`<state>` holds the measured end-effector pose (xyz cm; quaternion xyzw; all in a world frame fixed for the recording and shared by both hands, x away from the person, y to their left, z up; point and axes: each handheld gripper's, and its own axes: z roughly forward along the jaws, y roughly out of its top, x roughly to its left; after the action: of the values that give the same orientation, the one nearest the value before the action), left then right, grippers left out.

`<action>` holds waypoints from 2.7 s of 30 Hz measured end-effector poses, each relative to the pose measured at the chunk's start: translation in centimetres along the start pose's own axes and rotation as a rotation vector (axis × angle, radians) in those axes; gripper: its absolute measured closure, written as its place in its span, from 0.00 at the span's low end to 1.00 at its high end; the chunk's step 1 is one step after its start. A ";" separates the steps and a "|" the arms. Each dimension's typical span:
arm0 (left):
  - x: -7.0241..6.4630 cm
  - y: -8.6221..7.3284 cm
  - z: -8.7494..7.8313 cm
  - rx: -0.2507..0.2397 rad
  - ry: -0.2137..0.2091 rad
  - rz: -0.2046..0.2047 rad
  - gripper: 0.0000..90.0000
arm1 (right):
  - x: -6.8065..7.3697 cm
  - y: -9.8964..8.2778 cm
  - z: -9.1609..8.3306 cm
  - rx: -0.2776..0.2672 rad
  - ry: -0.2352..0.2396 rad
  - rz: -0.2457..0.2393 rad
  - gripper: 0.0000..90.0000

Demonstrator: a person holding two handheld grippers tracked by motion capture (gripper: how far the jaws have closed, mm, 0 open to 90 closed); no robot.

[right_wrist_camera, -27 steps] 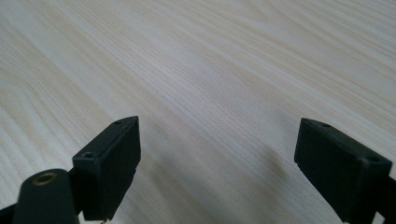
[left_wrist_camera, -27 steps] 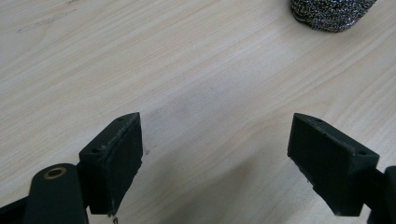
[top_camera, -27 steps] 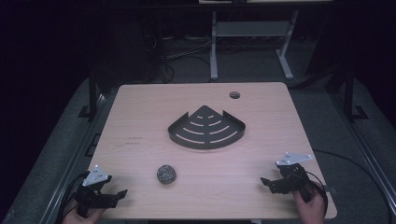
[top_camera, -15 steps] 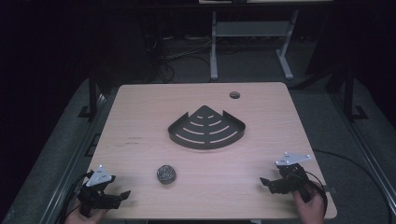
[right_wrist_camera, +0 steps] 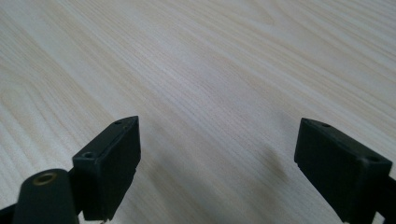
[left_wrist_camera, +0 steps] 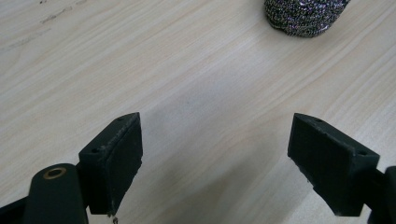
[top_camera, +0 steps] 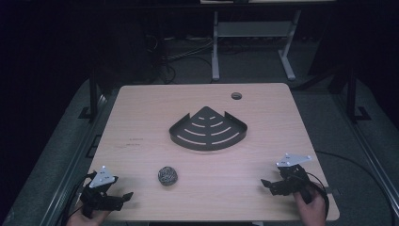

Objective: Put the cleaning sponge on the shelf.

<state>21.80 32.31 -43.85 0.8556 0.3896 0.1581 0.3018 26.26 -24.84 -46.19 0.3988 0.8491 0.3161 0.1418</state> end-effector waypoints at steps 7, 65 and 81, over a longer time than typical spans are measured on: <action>-0.2 0.3 -0.1 0.001 -0.001 0.011 0.19 | 0.1 0.0 0.0 0.001 0.001 -0.005 0.16; -2.9 6.4 0.9 0.073 -0.068 0.175 0.19 | 0.3 0.3 0.2 0.001 0.014 -0.014 0.16; -3.8 8.2 2.0 0.099 -0.096 0.208 0.19 | 0.4 0.4 0.2 0.001 0.011 -0.016 0.16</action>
<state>24.99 24.39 -40.32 0.9118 0.2912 0.1281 0.2596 26.33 -24.30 -46.13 0.3901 0.8533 0.3167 0.1393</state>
